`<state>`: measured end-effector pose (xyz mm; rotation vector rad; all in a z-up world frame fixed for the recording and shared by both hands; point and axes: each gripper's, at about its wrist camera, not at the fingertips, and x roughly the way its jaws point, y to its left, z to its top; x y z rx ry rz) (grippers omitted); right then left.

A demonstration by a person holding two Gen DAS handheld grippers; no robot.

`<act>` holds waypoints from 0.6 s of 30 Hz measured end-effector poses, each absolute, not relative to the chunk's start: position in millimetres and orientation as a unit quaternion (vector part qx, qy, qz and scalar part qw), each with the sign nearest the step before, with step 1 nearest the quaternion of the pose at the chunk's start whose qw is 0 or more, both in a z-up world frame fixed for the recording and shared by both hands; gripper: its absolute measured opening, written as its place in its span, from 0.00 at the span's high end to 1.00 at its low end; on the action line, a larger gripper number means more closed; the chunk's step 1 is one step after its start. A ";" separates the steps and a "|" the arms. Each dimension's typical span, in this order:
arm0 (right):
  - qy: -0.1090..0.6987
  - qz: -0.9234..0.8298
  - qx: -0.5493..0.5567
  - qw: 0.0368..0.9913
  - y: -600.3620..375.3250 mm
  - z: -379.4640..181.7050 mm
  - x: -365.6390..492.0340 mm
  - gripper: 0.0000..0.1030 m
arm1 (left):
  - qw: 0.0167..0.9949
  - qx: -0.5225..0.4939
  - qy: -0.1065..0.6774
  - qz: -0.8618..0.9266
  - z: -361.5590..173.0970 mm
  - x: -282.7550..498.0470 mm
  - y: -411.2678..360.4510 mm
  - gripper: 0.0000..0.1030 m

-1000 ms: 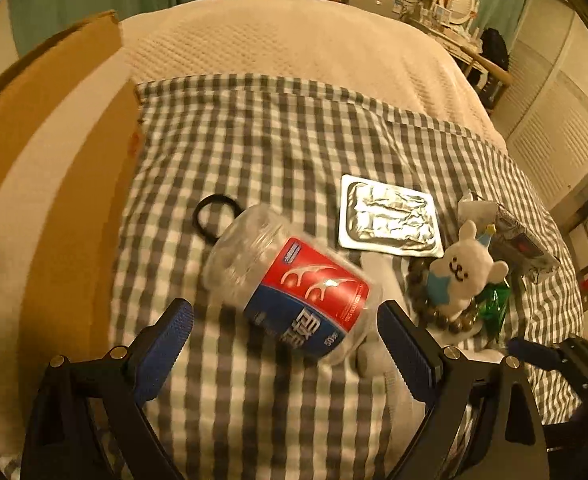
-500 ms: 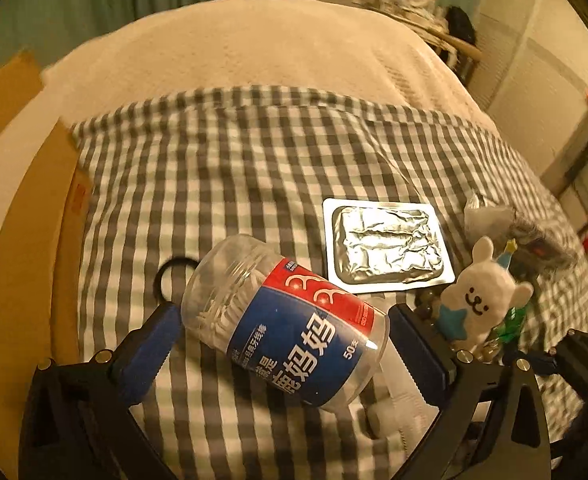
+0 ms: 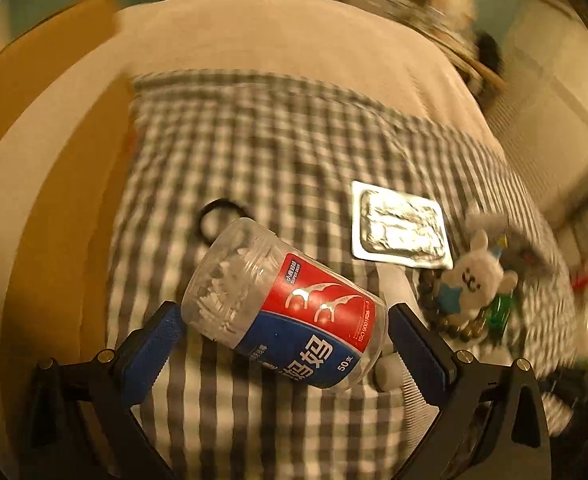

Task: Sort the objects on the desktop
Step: 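Grasp the floss-pick jar with the left tool while the right tool grasps the white bottle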

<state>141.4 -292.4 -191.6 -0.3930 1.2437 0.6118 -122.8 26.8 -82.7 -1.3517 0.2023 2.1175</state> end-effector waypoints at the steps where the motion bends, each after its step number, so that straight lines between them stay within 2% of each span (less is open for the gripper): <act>1: 0.570 0.278 -0.179 0.752 -293.8 -190.1 139.7 0.58 | 0.299 -0.514 0.067 0.801 -80.9 -120.4 26.6 0.00; 10: 0.559 0.272 -0.184 0.761 -306.0 -172.5 123.5 0.58 | 0.303 -0.519 0.092 0.794 -77.0 -105.2 30.1 0.00; 13: 0.556 0.274 -0.177 0.764 -310.2 -170.0 122.3 0.58 | 0.328 -0.503 0.076 0.796 -67.9 -100.7 25.0 0.00; 18: 0.552 0.278 -0.166 0.768 -305.7 -159.1 131.5 0.58 | 0.359 -0.469 0.098 0.801 -46.3 -86.9 27.9 0.00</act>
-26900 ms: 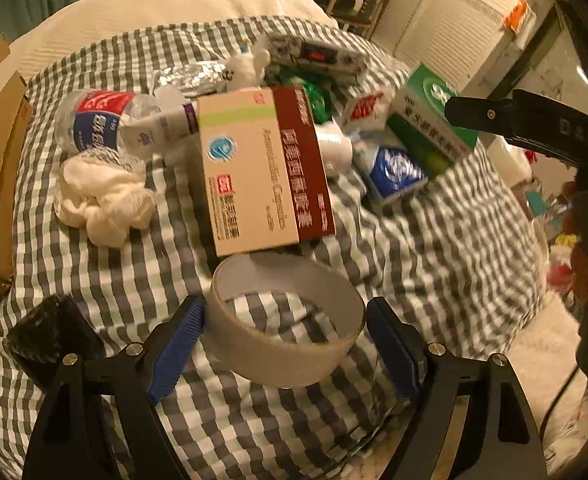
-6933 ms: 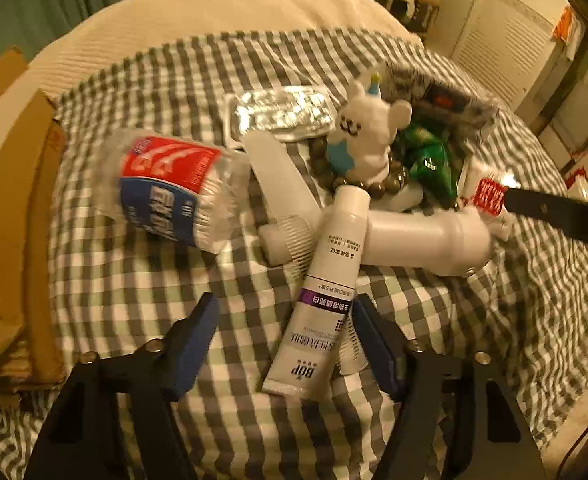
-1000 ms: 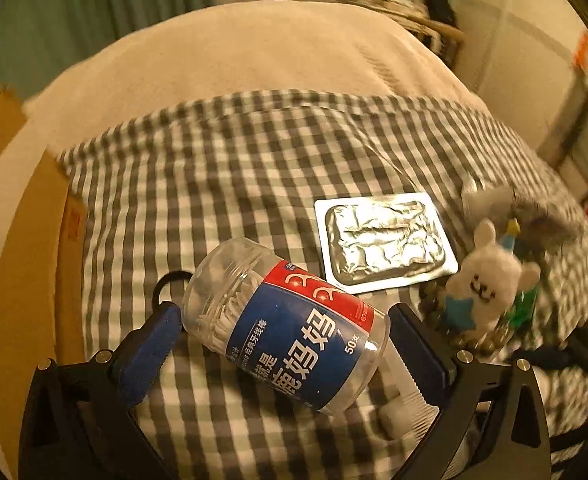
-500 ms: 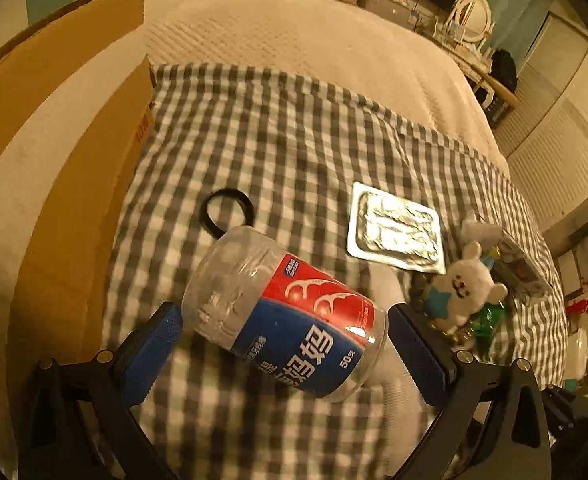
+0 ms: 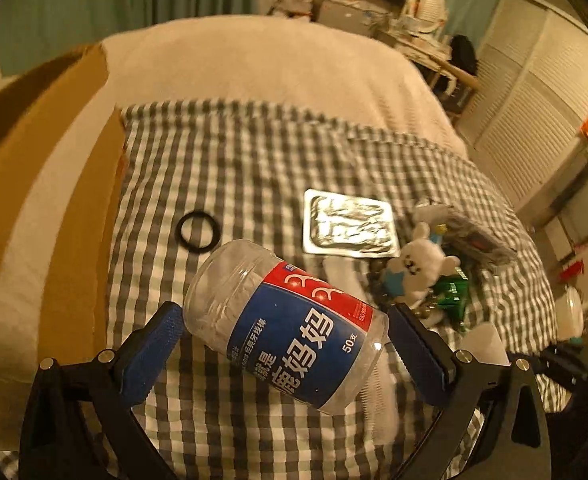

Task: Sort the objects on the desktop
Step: 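Grasp the floss-pick jar with the left tool while the right tool grasps the white bottle, then carry the jar and white bottle over the cardboard box and release both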

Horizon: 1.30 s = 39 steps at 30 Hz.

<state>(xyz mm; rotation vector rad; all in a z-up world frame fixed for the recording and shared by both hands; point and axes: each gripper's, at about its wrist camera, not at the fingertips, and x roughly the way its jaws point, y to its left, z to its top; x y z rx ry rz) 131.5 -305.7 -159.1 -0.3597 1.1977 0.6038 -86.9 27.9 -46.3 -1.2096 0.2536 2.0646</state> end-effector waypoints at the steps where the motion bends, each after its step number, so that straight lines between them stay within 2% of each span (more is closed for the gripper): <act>1: 0.550 0.278 -0.162 0.770 -306.2 -155.8 132.0 0.58 | 0.364 -0.465 0.097 0.802 -42.1 -85.5 28.2 0.00; 12: 0.511 0.278 -0.121 0.805 -284.1 -79.8 135.8 0.58 | 0.406 -0.390 0.062 0.824 45.1 -72.1 1.7 0.01; 13: 0.506 0.281 -0.117 0.807 -281.8 -71.9 134.1 0.58 | 0.405 -0.379 0.056 0.830 57.1 -73.4 -5.2 0.02; 14: 0.497 0.284 -0.113 0.812 -277.7 -59.8 131.3 0.58 | 0.405 -0.365 0.049 0.837 70.6 -75.2 -13.6 0.08; 18: 0.467 0.300 -0.103 0.825 -251.2 -17.1 118.1 0.58 | 0.395 -0.335 0.028 0.855 114.3 -88.6 -45.9 0.08; 24: 0.442 0.340 -0.096 0.825 -193.6 27.8 93.1 0.58 | 0.361 -0.317 -0.011 0.877 144.8 -118.5 -114.5 0.09; 28: 0.433 0.370 -0.100 0.816 -142.0 41.6 79.7 0.58 | 0.342 -0.335 -0.028 0.878 139.0 -142.8 -153.5 0.09; 32: 0.434 0.395 -0.093 0.804 -97.9 43.5 76.8 0.58 | 0.288 -0.351 0.010 0.891 115.7 -162.2 -181.8 0.09; 39: 0.464 0.426 -0.082 0.772 -28.2 14.1 81.4 0.58 | 0.235 -0.402 0.036 0.884 61.5 -196.7 -216.1 0.09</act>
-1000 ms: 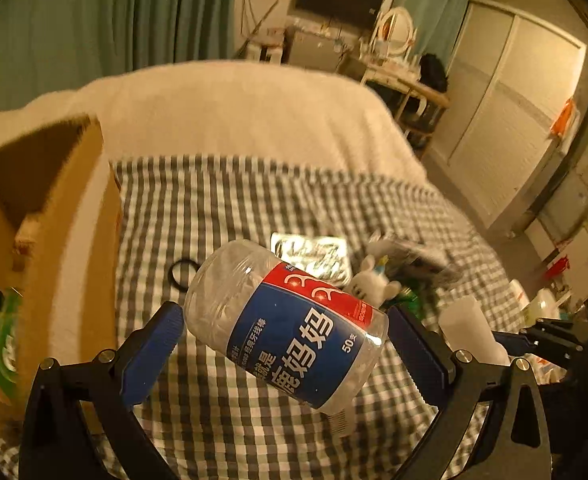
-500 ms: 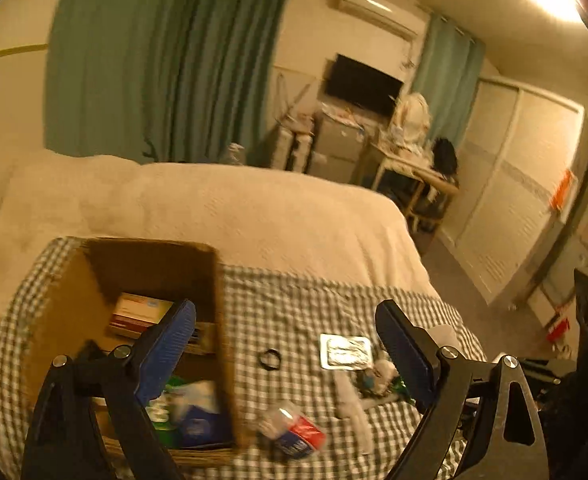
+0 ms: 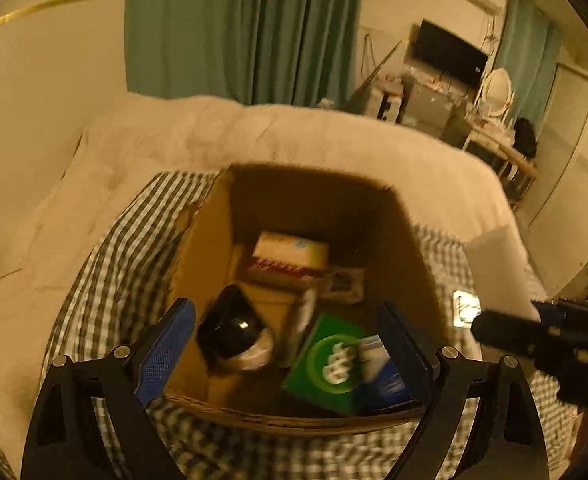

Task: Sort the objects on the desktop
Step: 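Carry the jar and white bottle over the cardboard box and release both, then move both tools back over the remaining items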

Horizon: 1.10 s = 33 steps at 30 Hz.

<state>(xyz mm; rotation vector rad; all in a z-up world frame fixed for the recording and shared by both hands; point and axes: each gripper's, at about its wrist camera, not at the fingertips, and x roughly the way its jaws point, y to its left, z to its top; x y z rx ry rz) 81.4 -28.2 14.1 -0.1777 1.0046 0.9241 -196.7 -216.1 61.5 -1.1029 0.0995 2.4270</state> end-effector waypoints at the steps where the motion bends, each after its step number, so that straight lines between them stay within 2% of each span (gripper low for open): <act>1: 0.471 0.428 -0.078 0.768 -21.3 7.2 83.2 0.58 | 0.233 -0.402 0.039 0.884 57.6 -194.6 -219.1 0.09; 4: 0.473 0.430 -0.066 0.766 -7.0 -5.7 90.2 0.56 | 0.232 -0.406 0.046 0.883 47.9 -196.4 -221.6 0.09; 5: 0.471 0.432 -0.061 0.767 -4.5 -6.1 90.9 0.50 | 0.233 -0.407 0.046 0.882 46.7 -196.1 -220.7 0.09; 7: 0.460 0.433 -0.051 0.773 -4.7 -1.9 93.6 0.47 | 0.240 -0.408 0.044 0.880 46.8 -193.9 -216.3 0.09; 13: 0.411 0.408 -0.056 0.813 -38.1 22.9 100.3 0.46 | 0.279 -0.398 0.060 0.872 61.3 -162.0 -186.7 0.09; 19: 0.430 0.336 -0.026 0.838 -111.8 23.8 119.3 0.46 | 0.327 -0.394 0.073 0.856 78.9 -104.7 -140.4 0.07; 22: 0.425 0.304 -0.036 0.852 -152.7 26.0 119.4 0.46 | 0.334 -0.402 0.080 0.849 78.9 -78.6 -113.9 0.03; 27: 0.419 0.270 -0.056 0.865 -211.4 18.7 117.8 0.46 | 0.351 -0.438 0.081 0.824 57.2 -48.7 -70.2 0.03; 33: 0.433 0.247 -0.047 0.866 -263.6 -10.1 126.4 0.46 | 0.301 -0.480 0.105 0.817 9.4 -37.5 -31.1 0.03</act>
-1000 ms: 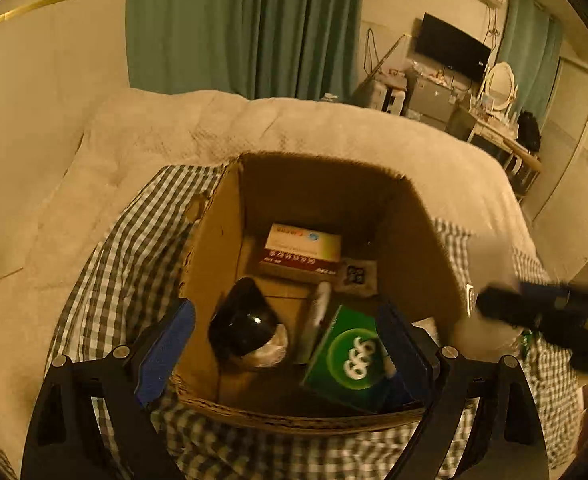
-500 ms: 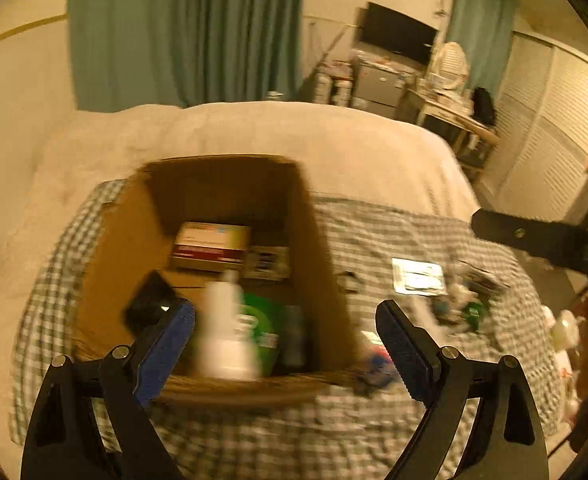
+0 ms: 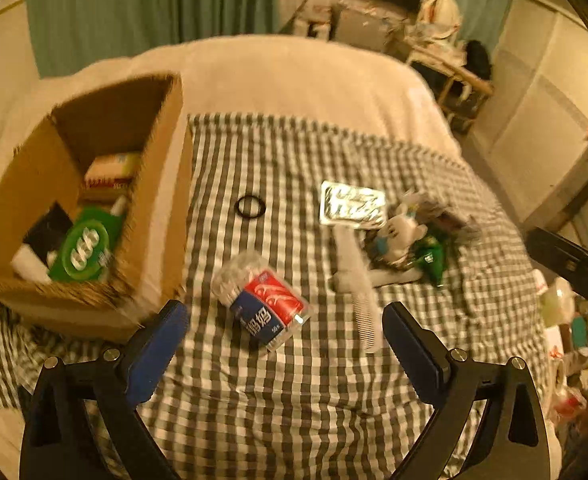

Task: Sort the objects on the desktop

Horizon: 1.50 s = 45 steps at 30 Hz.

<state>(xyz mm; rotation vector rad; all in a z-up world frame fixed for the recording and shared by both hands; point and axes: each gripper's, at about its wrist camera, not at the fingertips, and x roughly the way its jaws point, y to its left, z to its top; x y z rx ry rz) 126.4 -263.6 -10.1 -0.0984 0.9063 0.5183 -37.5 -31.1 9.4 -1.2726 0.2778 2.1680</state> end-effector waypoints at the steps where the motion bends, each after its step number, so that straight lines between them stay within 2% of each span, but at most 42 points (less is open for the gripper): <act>1: 0.439 0.245 -0.043 0.863 -270.5 -18.5 130.9 0.46 | 0.297 -0.486 0.104 0.815 2.7 -38.4 -28.1 0.03; 13: 0.518 0.206 -0.018 0.830 -301.5 -121.4 185.7 0.46 | 0.249 -0.539 0.093 0.799 -83.6 -66.4 0.1 0.03; 22: 0.554 0.170 0.060 0.813 -302.2 -166.7 240.9 0.46 | 0.227 -0.576 0.089 0.780 -128.3 -89.4 7.0 0.03; 27: 0.584 0.154 0.085 0.793 -293.5 -193.0 261.4 0.49 | 0.243 -0.562 0.091 0.785 -127.7 -91.0 5.9 0.15; 29: 0.592 0.148 0.086 0.788 -292.8 -199.1 265.2 0.58 | 0.249 -0.560 0.092 0.784 -127.1 -90.4 3.9 0.18; 32: 0.593 0.149 0.092 0.786 -295.5 -200.6 264.7 0.65 | 0.258 -0.560 0.091 0.782 -125.2 -87.4 0.3 0.21; 35: 0.586 0.151 0.071 0.793 -292.8 -192.7 258.6 0.68 | 0.267 -0.565 0.087 0.776 -121.0 -79.0 -3.1 0.25; 45: 0.574 0.162 0.050 0.801 -303.4 -150.4 216.5 0.68 | 0.316 -0.556 0.097 0.763 -88.3 -47.9 -12.9 0.35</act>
